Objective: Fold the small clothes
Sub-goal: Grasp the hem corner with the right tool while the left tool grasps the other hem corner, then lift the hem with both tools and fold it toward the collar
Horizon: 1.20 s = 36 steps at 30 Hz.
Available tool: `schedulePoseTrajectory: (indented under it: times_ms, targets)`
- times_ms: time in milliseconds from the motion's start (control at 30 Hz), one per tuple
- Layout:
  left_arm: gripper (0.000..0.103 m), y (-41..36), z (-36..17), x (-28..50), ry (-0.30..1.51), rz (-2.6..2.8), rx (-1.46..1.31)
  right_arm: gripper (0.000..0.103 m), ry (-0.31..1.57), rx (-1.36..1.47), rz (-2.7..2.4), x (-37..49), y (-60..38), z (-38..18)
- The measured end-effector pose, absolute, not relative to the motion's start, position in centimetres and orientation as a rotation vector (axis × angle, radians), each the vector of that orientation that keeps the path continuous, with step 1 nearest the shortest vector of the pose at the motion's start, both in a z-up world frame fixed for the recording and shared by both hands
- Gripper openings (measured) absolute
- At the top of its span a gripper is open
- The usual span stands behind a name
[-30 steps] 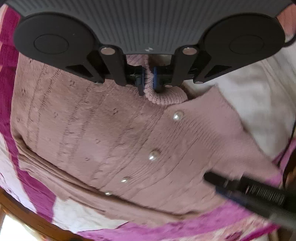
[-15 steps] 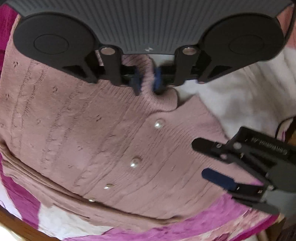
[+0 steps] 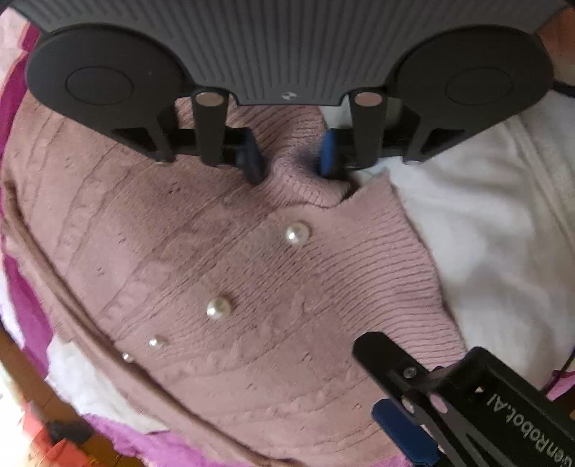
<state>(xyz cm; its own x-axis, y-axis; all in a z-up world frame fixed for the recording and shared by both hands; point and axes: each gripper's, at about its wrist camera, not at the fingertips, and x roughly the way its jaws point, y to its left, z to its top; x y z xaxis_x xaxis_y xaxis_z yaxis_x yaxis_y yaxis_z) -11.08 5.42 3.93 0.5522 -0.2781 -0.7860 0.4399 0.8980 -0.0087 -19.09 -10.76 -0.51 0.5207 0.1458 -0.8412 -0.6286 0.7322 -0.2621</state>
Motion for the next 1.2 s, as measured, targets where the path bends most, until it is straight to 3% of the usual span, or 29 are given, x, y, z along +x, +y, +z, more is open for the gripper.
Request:
schedulePoseTrajectory:
  times_ms: [67, 133, 367, 900, 967, 1033, 1200]
  targets:
    - [0.063, 5.5, 3.9, -11.2, 0.889, -0.437, 0.203, 0.012, 0.883, -0.557, 0.460, -19.0, -11.3, 0.1]
    - [0.063, 5.4, 3.8, -11.3, 0.887, -0.456, 0.205, 0.010, 0.861, -0.458, 0.434, -18.7, -12.7, 1.1]
    - [0.063, 4.1, 3.6, -12.4, 0.861, -0.564, 0.242, 0.010, 0.772, -0.219, 0.391, -19.1, -15.8, 4.1]
    - [0.060, 2.1, 1.2, -11.6, 0.824, -0.491, 0.370, 0.010, 0.696, -0.077, 0.366, -20.5, -16.6, 5.2]
    - [0.034, 2.5, 1.5, -11.6, 0.813, -0.490, 0.350, 0.010, 0.694, -0.064, 0.367, -20.7, -16.7, 5.3]
    - [0.021, 2.8, 1.9, -11.5, 0.806, -0.492, 0.327, 0.010, 0.694, -0.046, 0.365, -20.8, -16.9, 5.3]
    - [0.014, 3.3, 3.7, -11.9, 0.743, -0.482, 0.289, 0.010, 0.657, -0.009, 0.355, -21.4, -17.2, 5.9]
